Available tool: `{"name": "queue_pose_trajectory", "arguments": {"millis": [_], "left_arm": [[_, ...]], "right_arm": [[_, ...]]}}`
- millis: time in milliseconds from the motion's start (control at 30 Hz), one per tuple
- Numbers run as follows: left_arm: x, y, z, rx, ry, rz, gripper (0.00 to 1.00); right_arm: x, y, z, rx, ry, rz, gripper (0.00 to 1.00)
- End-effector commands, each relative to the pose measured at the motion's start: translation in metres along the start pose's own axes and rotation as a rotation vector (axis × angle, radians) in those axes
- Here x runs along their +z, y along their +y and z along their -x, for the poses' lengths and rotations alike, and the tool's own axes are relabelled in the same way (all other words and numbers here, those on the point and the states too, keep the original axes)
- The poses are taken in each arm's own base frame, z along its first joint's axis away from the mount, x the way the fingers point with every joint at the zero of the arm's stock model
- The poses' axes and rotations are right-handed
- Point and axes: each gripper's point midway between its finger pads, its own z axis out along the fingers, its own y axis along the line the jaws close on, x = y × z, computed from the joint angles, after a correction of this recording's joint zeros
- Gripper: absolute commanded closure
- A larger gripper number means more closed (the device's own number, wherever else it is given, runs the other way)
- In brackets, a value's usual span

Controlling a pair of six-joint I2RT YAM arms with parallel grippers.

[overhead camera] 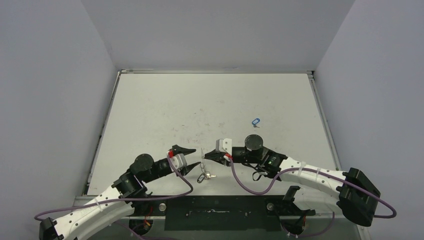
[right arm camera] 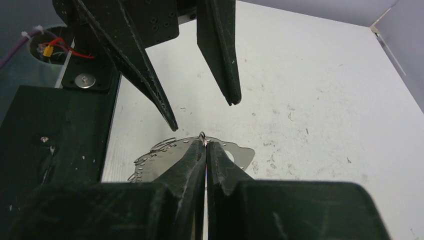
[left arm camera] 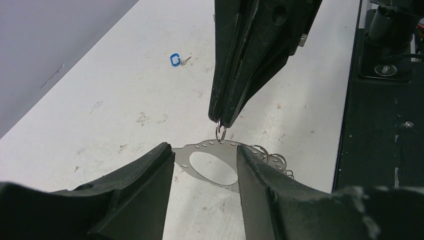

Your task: Put the keys on the keyring

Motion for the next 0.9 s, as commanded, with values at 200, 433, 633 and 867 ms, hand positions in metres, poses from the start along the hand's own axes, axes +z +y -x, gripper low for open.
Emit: {"name": "queue_pose_trajectory", "arguments": {"millis": [200, 433, 633, 867], "left_arm": [[0.001, 0.005, 0.01, -0.038, -0.151, 0.062, 0.54], [0.005, 0.003, 0.025, -0.057, -0.273, 0.056, 0.58], [0.004, 0.002, 0.034, -0.054, -0.325, 0.049, 0.7], [0.0, 0.0, 0.037, -0.052, -0.351, 0.045, 0.88]], "right_arm": [[-0.005, -0.015, 0.05, 0.042, -0.279, -0.112, 1.0], [-0.003, -0.014, 0.055, 0.084, -0.339, -0.109, 1.0], [-0.002, -0.012, 0.056, 0.091, -0.352, -0.102, 1.0], [-0.004, -0.011, 0.058, 0.087, -0.357, -0.098, 1.0]]}}
